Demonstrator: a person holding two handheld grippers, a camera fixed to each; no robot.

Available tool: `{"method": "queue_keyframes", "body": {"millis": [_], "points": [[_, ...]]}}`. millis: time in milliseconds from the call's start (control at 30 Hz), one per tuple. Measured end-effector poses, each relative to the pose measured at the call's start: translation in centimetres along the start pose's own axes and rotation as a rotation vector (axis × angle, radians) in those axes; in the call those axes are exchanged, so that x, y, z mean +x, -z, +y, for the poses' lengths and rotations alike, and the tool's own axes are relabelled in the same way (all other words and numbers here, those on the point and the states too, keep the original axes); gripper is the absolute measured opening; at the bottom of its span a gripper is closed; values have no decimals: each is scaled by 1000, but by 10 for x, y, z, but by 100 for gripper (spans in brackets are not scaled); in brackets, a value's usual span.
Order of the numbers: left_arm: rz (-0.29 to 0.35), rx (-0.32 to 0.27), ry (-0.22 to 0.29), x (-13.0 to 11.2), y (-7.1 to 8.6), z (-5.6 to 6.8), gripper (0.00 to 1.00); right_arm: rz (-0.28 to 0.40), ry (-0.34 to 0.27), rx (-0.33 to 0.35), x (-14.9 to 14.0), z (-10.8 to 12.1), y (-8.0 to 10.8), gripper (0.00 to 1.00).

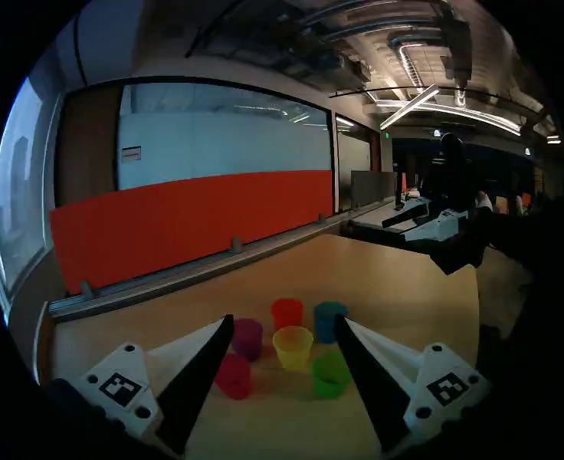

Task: Pour water

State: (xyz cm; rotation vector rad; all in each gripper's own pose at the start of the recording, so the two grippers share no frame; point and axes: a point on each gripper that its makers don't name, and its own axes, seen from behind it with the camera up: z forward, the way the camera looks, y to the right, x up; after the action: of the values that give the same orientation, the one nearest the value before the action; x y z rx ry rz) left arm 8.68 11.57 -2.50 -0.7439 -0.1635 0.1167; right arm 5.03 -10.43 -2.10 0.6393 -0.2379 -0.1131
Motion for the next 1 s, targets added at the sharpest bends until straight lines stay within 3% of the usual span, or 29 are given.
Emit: {"method": "queue_keyframes", "body": {"millis": [767,1000], "points": [[-73,-126,37,-65,-28,35,96,-93,5,34,-51,-1,-25,100],[-98,-139,40,-80,-34,41,96,-109,0,43,-62,-3,-30,100]]}}
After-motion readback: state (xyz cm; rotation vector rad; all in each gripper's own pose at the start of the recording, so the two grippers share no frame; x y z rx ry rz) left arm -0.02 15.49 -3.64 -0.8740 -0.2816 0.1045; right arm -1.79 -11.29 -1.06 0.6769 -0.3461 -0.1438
